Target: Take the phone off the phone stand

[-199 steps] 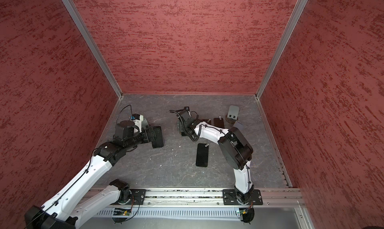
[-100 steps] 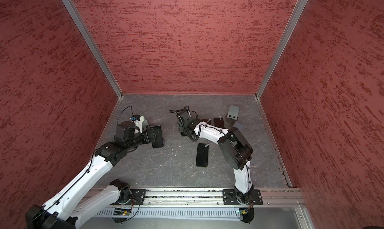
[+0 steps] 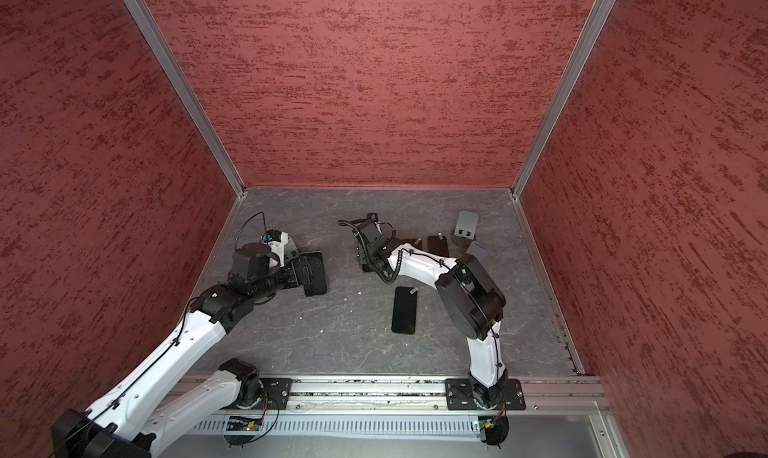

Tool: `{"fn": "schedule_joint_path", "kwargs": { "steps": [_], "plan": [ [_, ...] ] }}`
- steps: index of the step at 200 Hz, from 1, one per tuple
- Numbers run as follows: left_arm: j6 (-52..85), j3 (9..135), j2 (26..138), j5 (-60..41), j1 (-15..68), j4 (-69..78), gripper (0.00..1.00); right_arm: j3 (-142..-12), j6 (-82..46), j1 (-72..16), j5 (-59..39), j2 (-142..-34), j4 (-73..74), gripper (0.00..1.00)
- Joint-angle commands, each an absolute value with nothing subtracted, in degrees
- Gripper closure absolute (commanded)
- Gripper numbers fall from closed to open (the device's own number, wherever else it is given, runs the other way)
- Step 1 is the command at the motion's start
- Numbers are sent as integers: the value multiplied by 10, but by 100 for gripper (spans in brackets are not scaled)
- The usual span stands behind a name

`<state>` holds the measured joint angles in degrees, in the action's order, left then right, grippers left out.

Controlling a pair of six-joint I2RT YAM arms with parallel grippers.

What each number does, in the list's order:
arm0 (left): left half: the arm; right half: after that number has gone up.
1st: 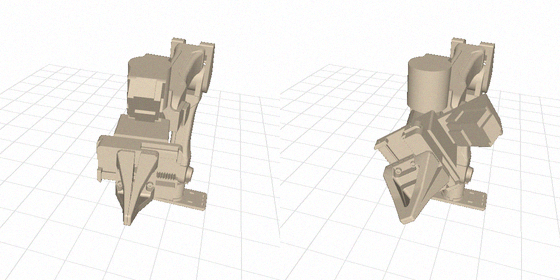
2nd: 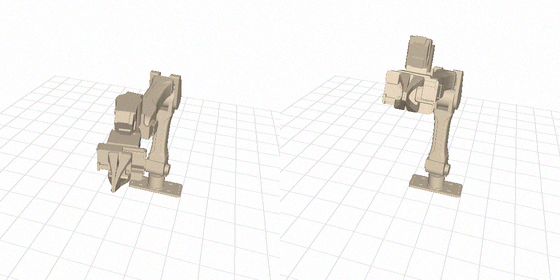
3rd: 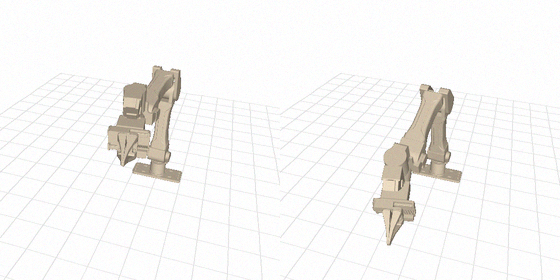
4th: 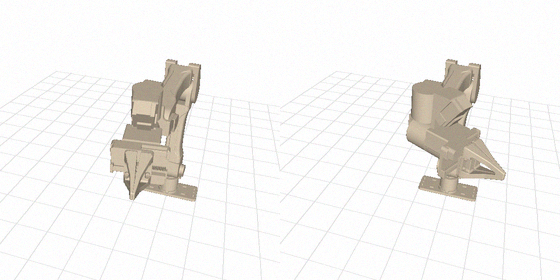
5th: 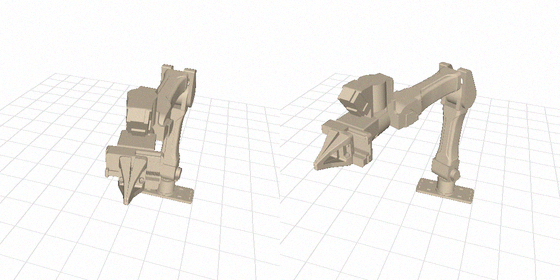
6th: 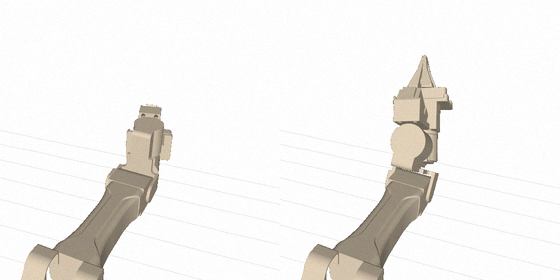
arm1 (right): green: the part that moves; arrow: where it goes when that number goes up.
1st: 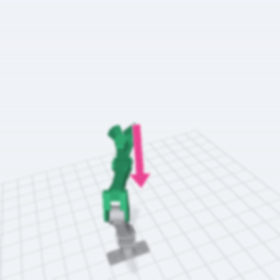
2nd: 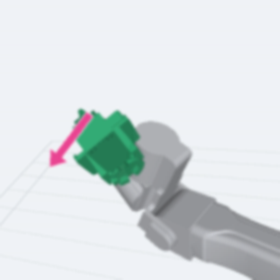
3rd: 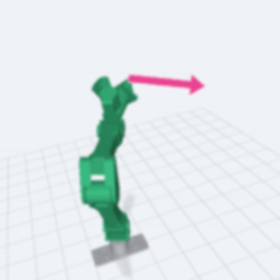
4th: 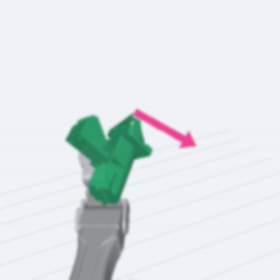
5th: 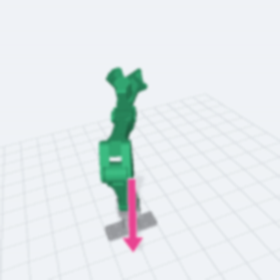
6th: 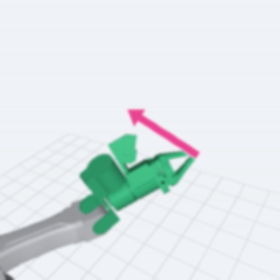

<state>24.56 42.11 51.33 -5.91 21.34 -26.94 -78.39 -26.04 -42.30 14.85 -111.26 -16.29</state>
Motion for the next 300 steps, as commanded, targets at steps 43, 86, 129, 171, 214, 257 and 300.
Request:
{"fn": "schedule_joint_path", "kwargs": {
  "steps": [43, 86, 129, 171, 214, 257, 300],
  "plan": [
    [231, 421, 514, -60, 215, -262, 0, -804, -248, -428, 163, -1070, -156, 46],
    [232, 424, 520, -61, 215, -261, 0, -806, -244, -428, 163, -1057, -155, 46],
    [231, 423, 524, -63, 215, -261, 0, -803, -240, -428, 163, -1029, -160, 46],
    [230, 424, 523, -67, 215, -265, 0, -803, -236, -428, 151, -1000, -174, 46],
    [230, 424, 518, -69, 217, -272, 0, -799, -229, -428, 137, -976, -198, 46],
    [226, 428, 515, -78, 232, -276, 0, -766, -222, -426, 119, -939, -211, 46],
    [225, 435, 513, -74, 260, -281, 0, -717, -221, -420, 115, -891, -242, 46]
  ]
}}
